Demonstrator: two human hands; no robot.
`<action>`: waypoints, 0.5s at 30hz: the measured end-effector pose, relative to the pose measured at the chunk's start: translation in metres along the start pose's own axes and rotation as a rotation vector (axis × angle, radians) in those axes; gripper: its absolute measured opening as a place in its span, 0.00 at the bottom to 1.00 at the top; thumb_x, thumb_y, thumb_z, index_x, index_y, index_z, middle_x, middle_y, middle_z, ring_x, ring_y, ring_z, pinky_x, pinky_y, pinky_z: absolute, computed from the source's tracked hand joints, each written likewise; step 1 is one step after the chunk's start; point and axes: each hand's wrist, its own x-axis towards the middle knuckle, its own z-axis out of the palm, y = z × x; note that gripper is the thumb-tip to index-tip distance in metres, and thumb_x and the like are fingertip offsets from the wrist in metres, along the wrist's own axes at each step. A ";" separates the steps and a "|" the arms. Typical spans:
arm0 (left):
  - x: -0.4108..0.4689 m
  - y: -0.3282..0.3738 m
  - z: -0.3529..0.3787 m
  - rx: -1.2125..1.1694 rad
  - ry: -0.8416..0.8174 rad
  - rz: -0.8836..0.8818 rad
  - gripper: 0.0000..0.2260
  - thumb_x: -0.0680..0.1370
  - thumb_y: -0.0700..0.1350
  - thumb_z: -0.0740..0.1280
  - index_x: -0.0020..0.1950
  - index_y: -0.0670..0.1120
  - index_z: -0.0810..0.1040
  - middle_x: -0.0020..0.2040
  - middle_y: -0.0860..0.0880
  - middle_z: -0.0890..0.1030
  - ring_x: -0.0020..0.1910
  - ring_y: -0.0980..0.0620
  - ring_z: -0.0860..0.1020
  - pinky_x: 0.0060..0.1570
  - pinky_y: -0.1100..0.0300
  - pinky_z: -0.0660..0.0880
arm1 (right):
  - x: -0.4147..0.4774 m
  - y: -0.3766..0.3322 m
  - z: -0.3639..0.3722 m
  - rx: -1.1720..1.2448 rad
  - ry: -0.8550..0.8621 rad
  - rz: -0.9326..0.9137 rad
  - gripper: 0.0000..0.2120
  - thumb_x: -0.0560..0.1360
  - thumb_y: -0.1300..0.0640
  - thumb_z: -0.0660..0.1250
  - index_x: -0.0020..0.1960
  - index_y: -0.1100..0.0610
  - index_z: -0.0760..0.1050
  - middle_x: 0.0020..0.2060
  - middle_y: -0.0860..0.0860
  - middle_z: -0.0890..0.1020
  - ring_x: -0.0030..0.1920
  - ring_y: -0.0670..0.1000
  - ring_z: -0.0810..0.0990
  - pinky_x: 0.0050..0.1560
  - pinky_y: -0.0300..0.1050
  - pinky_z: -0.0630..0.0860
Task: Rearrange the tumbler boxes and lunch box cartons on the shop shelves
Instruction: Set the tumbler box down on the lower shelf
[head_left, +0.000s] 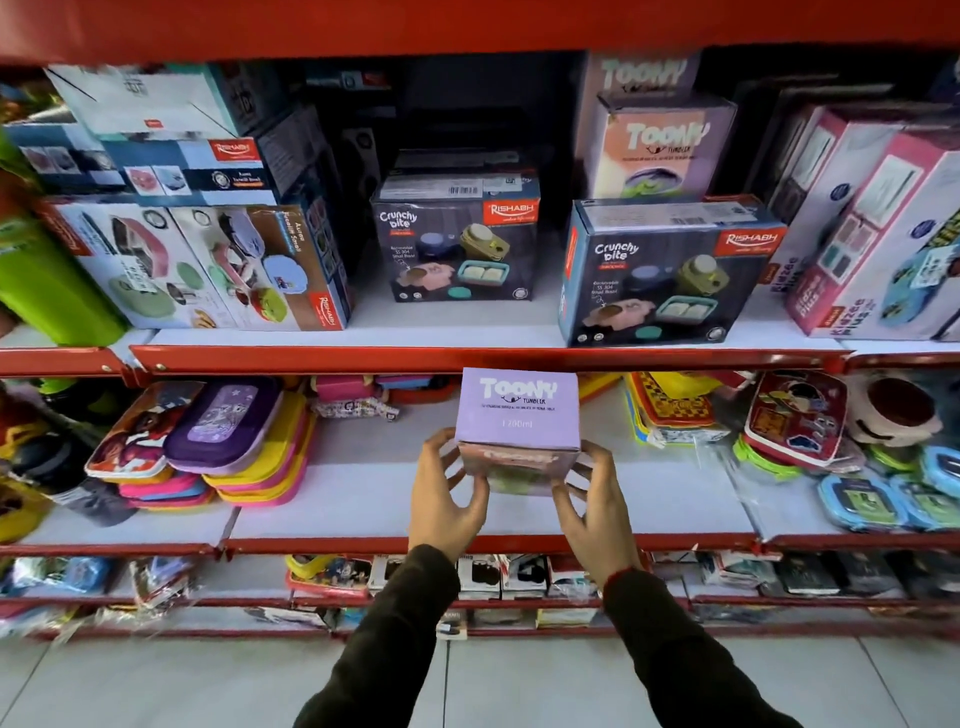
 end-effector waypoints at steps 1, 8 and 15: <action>0.005 -0.006 0.006 0.000 -0.022 -0.031 0.24 0.78 0.43 0.70 0.69 0.56 0.65 0.66 0.51 0.77 0.66 0.54 0.79 0.64 0.58 0.81 | 0.005 0.007 0.002 -0.004 -0.017 0.050 0.22 0.82 0.57 0.66 0.72 0.45 0.62 0.71 0.50 0.75 0.70 0.50 0.78 0.67 0.55 0.81; 0.032 -0.024 0.027 0.016 -0.119 -0.172 0.22 0.79 0.34 0.68 0.66 0.52 0.65 0.67 0.50 0.74 0.64 0.48 0.78 0.60 0.59 0.80 | 0.038 0.027 0.007 -0.080 -0.031 0.193 0.21 0.80 0.67 0.66 0.70 0.56 0.65 0.67 0.55 0.80 0.66 0.57 0.81 0.66 0.58 0.80; 0.038 -0.035 0.034 0.104 -0.157 -0.210 0.19 0.80 0.30 0.64 0.64 0.48 0.66 0.68 0.47 0.74 0.55 0.60 0.80 0.45 0.82 0.73 | 0.038 0.037 0.012 -0.082 -0.040 0.259 0.18 0.80 0.68 0.66 0.68 0.60 0.68 0.64 0.57 0.81 0.63 0.57 0.82 0.69 0.56 0.79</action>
